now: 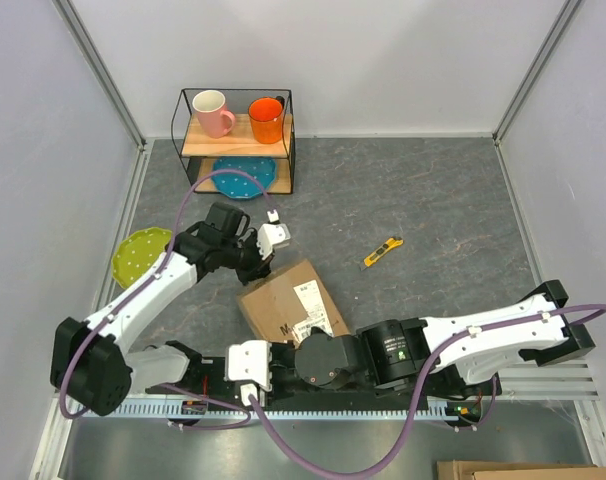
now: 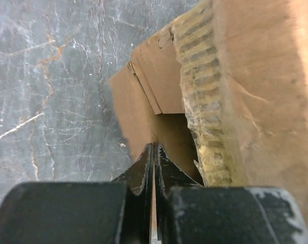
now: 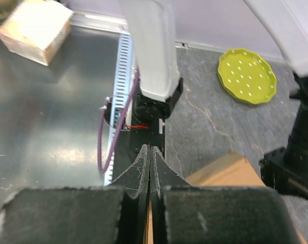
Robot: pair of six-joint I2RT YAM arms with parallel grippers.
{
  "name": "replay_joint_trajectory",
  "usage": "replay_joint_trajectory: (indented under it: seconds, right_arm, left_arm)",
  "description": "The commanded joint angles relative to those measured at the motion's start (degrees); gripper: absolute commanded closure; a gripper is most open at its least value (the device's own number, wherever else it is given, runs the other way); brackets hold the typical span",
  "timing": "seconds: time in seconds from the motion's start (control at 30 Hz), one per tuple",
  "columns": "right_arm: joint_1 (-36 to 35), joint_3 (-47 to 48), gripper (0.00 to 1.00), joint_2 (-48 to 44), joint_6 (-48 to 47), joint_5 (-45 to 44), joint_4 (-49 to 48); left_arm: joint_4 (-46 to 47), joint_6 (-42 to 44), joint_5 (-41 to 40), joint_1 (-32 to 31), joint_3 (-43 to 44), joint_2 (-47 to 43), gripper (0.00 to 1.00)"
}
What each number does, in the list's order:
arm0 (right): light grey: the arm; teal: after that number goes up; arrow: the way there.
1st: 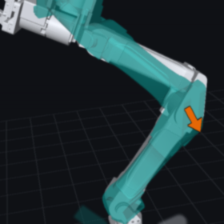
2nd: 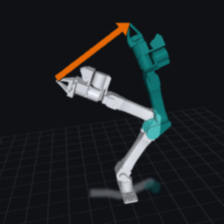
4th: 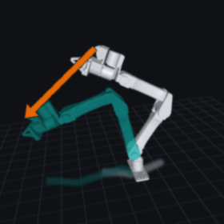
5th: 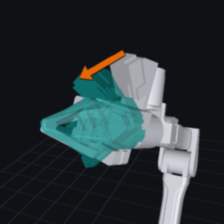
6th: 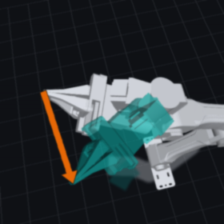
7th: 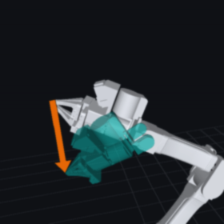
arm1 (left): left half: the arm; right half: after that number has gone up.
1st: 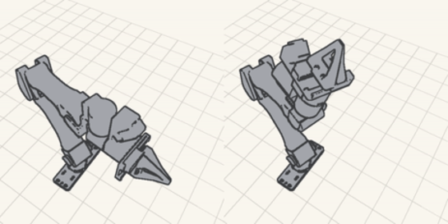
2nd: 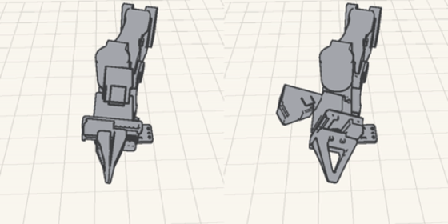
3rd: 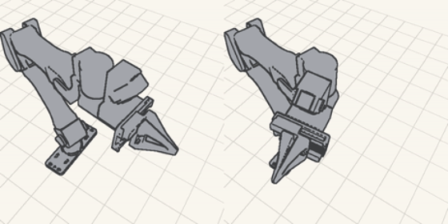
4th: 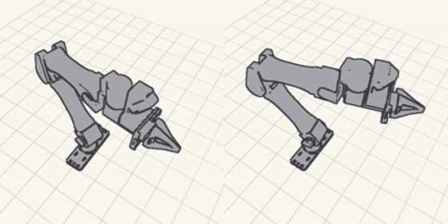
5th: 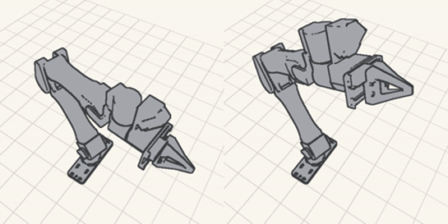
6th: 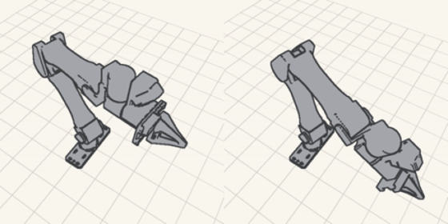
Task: Unpack the express box
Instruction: Open the express box at the center of the board, then adjust the express box at the center of the board.
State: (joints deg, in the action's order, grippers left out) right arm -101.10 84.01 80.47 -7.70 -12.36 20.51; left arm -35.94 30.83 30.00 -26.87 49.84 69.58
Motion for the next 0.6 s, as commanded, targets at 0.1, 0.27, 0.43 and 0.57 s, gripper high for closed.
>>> replay_joint_trajectory:
  seconds: [0.1,0.27,0.43,0.57]
  right_arm:
    - [4.6,-9.3,0.71,-7.2,5.9,-13.8,-2.4]
    - [9.4,-23.0,0.41,-17.1,13.5,-23.6,-7.3]
    - [12.0,-30.0,0.4,-20.9,21.0,-24.0,-5.5]
    - [13.4,-34.1,0.41,-19.8,25.9,-23.4,-5.0]
  left_arm:
    - [-5.3,4.9,2.8,-0.2,11.4,-6.8,0.98]
    - [-10.8,3.5,5.8,-0.3,24.5,-7.4,0.98]
    - [-12.9,1.5,6.6,-0.3,25.8,-7.8,0.98]
    - [-11.0,0.8,1.2,1.8,19.5,-8.2,0.98]
